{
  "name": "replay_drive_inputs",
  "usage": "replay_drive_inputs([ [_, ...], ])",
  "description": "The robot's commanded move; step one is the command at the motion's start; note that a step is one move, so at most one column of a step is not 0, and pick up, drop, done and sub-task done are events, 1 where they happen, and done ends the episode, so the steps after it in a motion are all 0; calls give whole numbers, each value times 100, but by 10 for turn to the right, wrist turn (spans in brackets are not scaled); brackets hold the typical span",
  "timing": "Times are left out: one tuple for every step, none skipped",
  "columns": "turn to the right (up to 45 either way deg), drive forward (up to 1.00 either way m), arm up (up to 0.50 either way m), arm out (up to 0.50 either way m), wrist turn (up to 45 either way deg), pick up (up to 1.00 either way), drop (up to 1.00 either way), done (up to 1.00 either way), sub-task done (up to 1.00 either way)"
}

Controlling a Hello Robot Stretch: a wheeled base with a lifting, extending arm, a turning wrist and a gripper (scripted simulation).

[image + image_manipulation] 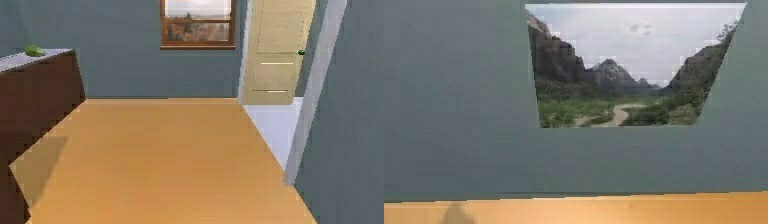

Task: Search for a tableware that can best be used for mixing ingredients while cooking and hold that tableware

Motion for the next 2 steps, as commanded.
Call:
replay_drive_inputs([
  [0, 45, 0, 0, 0, 0, 0, 0, 0],
  [-330, 0, 0, 0, 0, 0, 0, 0, 0],
])
